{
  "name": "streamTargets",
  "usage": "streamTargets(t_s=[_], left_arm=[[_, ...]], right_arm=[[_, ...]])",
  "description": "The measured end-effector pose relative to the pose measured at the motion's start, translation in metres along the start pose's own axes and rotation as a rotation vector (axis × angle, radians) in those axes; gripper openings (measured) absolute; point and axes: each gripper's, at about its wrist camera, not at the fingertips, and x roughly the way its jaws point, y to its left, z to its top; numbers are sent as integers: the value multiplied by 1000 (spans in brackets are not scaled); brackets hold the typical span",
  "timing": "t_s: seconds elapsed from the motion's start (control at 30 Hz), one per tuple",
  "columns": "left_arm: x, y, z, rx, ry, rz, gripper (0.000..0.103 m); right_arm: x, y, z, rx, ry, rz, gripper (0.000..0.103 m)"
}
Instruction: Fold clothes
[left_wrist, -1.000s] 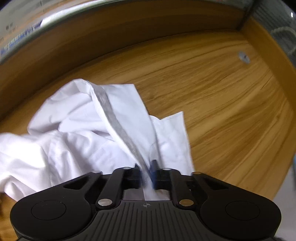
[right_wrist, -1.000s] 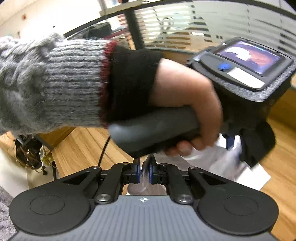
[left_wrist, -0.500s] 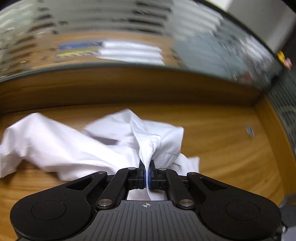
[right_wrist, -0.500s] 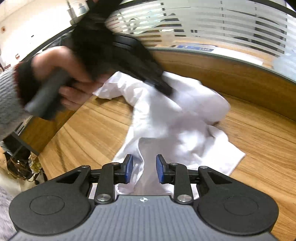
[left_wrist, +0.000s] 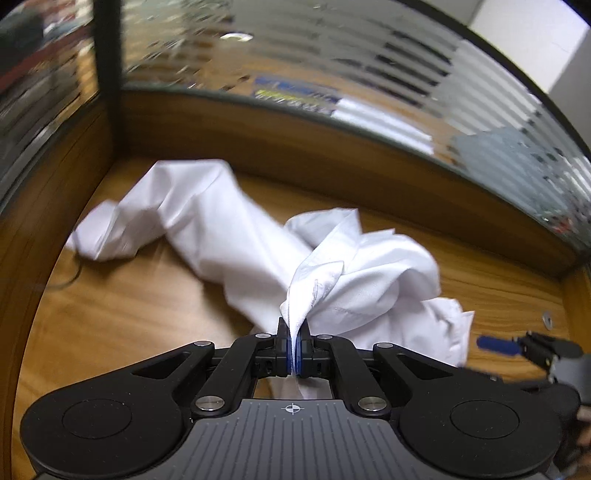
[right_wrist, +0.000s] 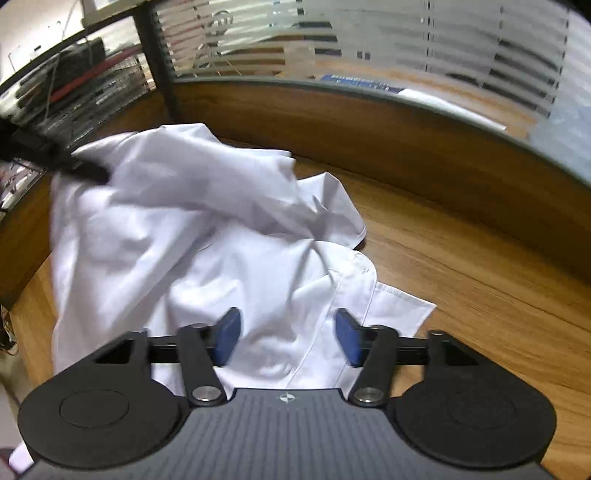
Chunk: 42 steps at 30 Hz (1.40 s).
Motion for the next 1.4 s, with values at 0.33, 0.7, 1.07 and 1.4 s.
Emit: streamTargets(t_s=[0.33,0.7,1.07,1.4], left_arm=[[27,19,-29,-49,80,117,5],[33,25,-32,-35,32,30,74],[74,-11,-6,56,20,-71,53],[23,-25,18,4,-145,-85,14]], right_arm=[[52,-48,30,71,10,-30,88],[81,-61,37,126,152,198,11],[49,-63,28,232,71,231,8],[-30,-119,19,318,-91,-96,5]])
